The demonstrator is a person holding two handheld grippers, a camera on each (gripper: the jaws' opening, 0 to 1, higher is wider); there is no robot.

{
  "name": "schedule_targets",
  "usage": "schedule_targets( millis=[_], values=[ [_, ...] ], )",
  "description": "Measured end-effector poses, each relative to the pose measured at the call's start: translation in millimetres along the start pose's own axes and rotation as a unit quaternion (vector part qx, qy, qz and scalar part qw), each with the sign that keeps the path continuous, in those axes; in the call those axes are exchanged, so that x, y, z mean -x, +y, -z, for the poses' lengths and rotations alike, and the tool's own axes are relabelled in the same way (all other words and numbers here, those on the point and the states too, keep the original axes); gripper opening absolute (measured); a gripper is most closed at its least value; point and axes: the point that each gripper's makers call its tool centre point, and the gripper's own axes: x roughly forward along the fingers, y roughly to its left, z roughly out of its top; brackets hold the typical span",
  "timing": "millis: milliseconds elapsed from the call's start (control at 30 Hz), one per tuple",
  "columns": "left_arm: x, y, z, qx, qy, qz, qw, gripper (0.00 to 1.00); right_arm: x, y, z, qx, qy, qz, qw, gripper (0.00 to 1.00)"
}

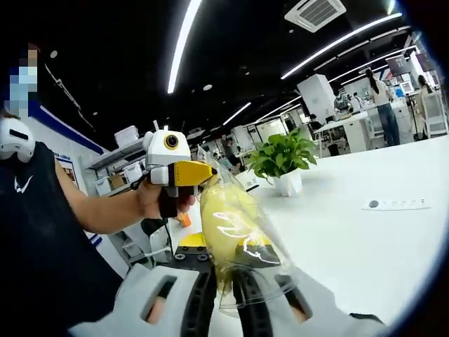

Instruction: Compare the silicone blocks by pressing each to a similar depth, holding the contact briefly, and releasing to observe deformation and rebound differences across the visible hardness samples.

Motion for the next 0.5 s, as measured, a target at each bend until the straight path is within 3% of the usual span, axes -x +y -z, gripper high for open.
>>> schedule_targets(
  millis=[67,300,367,500],
  values=[
    [-0.6,-1.1,-0.2,-0.032,-0.001,-0.002,0.9995,0.00,0.3,-0.7,-0.2,0.002,0.003,0.000,1.0000,0.03],
    [2.3,-2.1,3.7,-0.037,0.007,0.018,0.9991,0.00,-0.4,-1.7,2.8,0.005,0.012,0.000,0.9999,0.03],
    [2.5,0.5,6.0,-0.079,0.012,0.012,0.9967,0.00,-1.1,-3.2,5.7,0.005,0.019,0.003,0.9998,0.03],
    [1.2,5.4,5.5,-0.070,0.007,-0.009,0.9975,0.00,-3.9,-6.4,6.8,-0.004,0.016,0.009,0.9998,0.03]
  ],
)
